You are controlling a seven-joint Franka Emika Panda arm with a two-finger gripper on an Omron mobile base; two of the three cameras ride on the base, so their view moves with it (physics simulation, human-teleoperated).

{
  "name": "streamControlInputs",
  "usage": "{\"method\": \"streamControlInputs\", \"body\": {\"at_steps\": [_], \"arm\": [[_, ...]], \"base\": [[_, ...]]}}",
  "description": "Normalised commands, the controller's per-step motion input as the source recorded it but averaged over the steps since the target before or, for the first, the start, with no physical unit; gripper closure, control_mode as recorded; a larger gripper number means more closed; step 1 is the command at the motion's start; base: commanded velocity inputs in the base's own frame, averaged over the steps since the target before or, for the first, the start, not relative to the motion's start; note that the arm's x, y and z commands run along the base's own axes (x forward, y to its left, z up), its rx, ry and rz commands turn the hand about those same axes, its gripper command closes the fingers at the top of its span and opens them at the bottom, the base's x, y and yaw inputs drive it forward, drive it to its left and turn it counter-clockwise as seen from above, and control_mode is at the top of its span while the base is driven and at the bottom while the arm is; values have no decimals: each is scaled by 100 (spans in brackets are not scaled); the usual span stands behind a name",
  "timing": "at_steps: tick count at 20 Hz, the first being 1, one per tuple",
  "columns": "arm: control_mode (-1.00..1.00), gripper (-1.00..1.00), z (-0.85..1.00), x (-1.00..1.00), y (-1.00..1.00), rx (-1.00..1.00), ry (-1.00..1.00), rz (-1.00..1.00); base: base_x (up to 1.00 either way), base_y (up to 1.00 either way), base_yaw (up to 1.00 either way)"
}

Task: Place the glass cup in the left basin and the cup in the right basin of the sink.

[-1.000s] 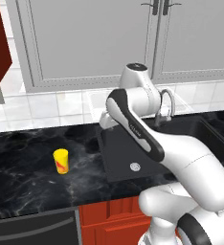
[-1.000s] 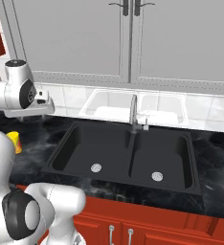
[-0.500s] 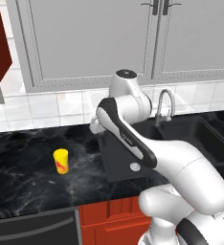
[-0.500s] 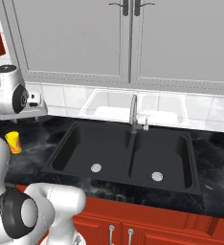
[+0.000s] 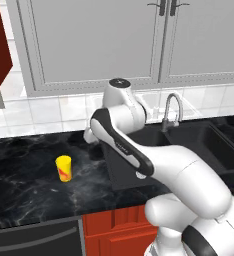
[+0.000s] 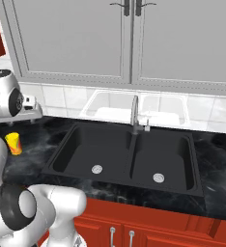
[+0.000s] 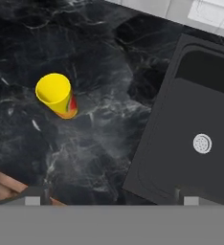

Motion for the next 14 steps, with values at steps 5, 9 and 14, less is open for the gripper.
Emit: {"method": "streamControlInputs", "body": {"at_steps": [5,9,14], "arm": [[-100,-100,-11,8,24,0,6,0],[-100,-100,-7,14,24,0,9,0],[-100,-100,-9,9,23,0,5,0]], "base": [[0,0,0],[0,0,0],[0,0,0]]}}
